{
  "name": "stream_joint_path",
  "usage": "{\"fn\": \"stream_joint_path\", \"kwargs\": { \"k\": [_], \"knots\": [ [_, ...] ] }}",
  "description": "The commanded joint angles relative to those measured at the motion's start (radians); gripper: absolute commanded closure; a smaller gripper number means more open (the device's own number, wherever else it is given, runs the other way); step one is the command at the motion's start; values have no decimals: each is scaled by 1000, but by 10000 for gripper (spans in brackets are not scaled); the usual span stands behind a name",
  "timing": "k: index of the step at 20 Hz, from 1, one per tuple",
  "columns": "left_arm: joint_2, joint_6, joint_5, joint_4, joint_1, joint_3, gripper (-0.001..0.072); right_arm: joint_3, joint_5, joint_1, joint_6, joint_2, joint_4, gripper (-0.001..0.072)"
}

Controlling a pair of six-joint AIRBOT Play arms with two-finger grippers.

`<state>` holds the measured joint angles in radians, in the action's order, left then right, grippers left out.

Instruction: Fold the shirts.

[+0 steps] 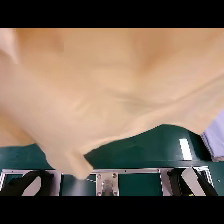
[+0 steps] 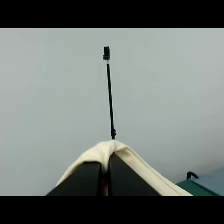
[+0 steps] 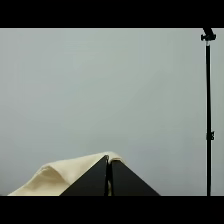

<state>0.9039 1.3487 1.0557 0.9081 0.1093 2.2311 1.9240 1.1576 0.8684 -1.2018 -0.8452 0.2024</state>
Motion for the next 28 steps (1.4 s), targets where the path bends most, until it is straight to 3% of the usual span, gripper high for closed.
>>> {"fn": "stream_joint_path", "kwargs": {
  "k": [1, 5, 8, 10, 15, 19, 20, 21, 22, 23, 25, 28],
  "knots": [
    [4, -18, 69, -3, 0, -126, 680, -26, 101, -2, -2, 5, 38, 700],
    [58, -78, 74, -49, 0, -484, 680, -272, 47, -124, 10, -14, 134, 700],
    [222, -175, -12, -122, 0, -650, 680, -544, -164, -322, 10, -121, 294, 700],
    [403, -259, -71, -198, 0, -673, 680, -655, -299, -417, 23, -271, 319, 700],
    [812, -502, -257, -549, 0, -669, 680, -546, -391, -511, 36, -769, 303, 700],
    [925, -599, -287, -697, 0, -669, 678, -383, -388, -544, 32, -989, 304, 700],
    [928, -599, -286, -695, 0, -669, 469, -357, -387, -545, 32, -1016, 304, 698],
    [928, -597, -288, -696, 1, -668, 68, -344, -385, -543, 32, -1027, 306, 609],
    [927, -572, -273, -695, 14, -660, 4, -338, -376, -533, 32, -1027, 309, 396],
    [927, -534, -225, -691, 42, -646, 4, -323, -343, -515, 32, -1026, 312, 345],
    [927, -473, -55, -674, 125, -600, 4, -280, -194, -439, 32, -1018, 333, 463],
    [925, -343, 233, -554, 267, -559, 5, -296, 21, -333, 36, -973, 406, 494]
  ]
}}
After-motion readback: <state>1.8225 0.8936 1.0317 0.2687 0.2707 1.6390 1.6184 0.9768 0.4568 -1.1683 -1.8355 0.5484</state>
